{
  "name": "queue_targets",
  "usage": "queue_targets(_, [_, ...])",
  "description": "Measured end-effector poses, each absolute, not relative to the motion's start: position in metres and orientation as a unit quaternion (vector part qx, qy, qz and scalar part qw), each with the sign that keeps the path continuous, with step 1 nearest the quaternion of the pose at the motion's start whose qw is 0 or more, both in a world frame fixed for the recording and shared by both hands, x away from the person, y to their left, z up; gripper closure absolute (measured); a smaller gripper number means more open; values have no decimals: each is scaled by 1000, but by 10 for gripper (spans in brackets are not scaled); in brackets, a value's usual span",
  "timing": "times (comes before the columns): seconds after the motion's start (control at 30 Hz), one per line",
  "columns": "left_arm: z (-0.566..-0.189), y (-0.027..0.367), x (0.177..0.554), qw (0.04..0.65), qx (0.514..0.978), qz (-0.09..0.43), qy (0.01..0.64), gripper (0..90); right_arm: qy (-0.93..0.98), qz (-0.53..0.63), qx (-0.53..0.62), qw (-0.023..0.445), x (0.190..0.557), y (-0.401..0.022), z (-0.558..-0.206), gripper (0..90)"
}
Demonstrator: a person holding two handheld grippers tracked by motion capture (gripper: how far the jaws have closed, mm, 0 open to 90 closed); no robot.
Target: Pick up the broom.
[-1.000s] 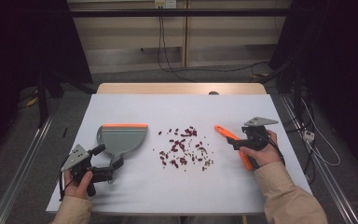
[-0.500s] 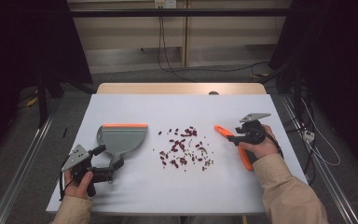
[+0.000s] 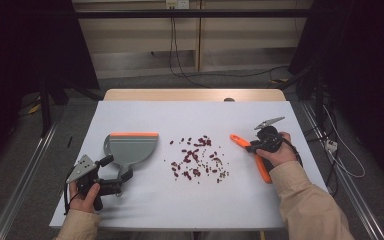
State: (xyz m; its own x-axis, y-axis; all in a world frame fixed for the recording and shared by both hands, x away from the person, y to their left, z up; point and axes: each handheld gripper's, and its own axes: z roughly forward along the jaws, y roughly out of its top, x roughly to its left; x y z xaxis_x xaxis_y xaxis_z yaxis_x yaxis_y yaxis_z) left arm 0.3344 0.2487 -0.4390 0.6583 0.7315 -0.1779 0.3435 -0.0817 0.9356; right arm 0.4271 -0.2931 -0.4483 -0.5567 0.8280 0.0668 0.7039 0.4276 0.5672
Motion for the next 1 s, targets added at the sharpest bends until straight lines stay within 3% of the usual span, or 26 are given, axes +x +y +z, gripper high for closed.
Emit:
queue_targets(0.7, [-437,249,334,560,715,184,376,40,838,255,473,93,434,-290,-448,705])
queue_targets(1.0, [-436,250,333,562,712,187,376,40,835,263,471,107,430,-291,-440,706])
